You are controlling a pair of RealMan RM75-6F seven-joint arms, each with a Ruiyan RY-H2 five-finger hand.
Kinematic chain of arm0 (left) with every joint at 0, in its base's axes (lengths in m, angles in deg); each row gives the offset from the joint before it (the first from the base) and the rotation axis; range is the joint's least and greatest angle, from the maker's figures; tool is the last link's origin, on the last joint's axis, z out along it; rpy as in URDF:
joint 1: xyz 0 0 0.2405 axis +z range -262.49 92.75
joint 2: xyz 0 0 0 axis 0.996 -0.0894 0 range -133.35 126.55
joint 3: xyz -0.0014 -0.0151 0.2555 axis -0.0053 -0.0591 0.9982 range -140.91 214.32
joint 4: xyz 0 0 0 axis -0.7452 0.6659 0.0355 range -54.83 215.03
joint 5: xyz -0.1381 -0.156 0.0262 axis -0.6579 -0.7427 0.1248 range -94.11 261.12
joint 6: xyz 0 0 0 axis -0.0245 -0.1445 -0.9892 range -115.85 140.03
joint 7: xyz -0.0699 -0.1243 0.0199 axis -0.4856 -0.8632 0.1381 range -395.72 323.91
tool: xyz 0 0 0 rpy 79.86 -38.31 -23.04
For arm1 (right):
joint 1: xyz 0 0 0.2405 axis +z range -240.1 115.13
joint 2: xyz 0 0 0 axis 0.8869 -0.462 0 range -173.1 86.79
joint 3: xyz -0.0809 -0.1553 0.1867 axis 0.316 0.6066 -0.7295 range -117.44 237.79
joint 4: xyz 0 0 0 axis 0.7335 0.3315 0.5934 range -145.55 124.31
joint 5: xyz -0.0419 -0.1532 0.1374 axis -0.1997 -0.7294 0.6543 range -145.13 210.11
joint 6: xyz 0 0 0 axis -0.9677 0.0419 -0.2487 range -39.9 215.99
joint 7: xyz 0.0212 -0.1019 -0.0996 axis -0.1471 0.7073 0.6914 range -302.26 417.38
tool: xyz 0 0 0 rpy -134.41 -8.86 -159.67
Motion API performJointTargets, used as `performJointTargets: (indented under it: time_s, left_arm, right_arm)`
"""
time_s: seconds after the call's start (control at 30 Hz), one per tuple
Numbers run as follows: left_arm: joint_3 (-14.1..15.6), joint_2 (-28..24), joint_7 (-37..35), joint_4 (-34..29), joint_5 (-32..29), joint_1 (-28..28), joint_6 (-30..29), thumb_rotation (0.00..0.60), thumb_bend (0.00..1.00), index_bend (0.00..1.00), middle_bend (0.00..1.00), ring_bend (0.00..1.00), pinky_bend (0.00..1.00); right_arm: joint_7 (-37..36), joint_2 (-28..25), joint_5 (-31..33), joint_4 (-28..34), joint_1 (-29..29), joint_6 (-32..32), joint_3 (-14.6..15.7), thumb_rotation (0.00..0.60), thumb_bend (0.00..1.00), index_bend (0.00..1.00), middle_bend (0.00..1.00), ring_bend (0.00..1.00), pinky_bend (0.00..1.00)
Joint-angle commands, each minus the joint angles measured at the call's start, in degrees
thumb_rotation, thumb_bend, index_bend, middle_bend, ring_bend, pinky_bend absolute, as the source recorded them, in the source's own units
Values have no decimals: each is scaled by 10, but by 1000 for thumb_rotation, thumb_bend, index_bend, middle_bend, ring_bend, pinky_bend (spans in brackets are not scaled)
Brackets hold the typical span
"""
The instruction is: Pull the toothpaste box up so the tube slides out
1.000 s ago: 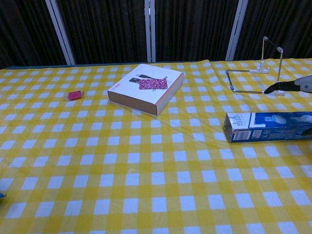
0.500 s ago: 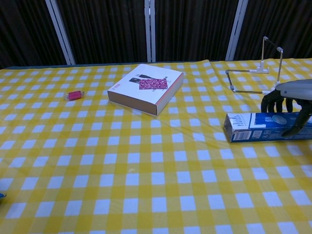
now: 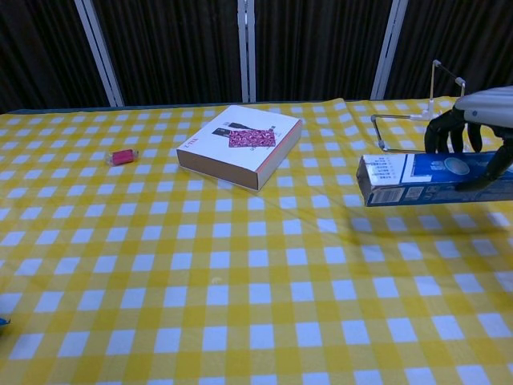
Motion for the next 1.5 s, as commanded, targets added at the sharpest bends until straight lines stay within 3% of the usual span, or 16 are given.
performJointTargets:
  time_s: [0.03, 0.33, 0.63, 0.7, 0.77, 0.83, 1.13, 1.5]
  left_arm:
    - [1, -3, -5, -2, 5, 2, -5, 600, 0, 0, 0, 0, 0]
    - [5, -13, -29, -5, 20, 7, -19, 600, 0, 0, 0, 0, 0]
    - [7, -19, -44, -4, 21, 7, -16, 600, 0, 0, 0, 0, 0]
    - [8, -19, -45, -4, 22, 7, -16, 600, 0, 0, 0, 0, 0]
    - [8, -20, -46, -4, 22, 7, -17, 600, 0, 0, 0, 0, 0]
    - [8, -21, -48, -5, 21, 7, -17, 600, 0, 0, 0, 0, 0]
    - [9, -20, -43, -7, 19, 6, -12, 600, 0, 0, 0, 0, 0]
    - [10, -17, -33, -9, 20, 6, -12, 600, 0, 0, 0, 0, 0]
  right_arm:
    - [52, -43, -38, 56, -3, 40, -2, 600, 219, 484, 498, 452, 498]
    - [315, -135, -57, 185, 15, 77, -41, 600, 265, 504, 509, 460, 501]
    - [567, -172, -30, 297, 38, 84, -80, 600, 267, 508, 511, 465, 494]
    - [604, -172, -36, 301, 43, 87, -83, 600, 266, 504, 512, 465, 430]
    - [663, -169, -66, 295, 51, 100, -86, 600, 264, 500, 514, 465, 290]
    - [726, -163, -114, 277, 56, 119, -85, 600, 265, 499, 514, 465, 249]
    - [762, -167, -209, 231, 62, 148, -76, 600, 285, 472, 495, 465, 212]
    - [765, -185, -249, 194, 52, 140, -57, 600, 334, 465, 476, 448, 214]
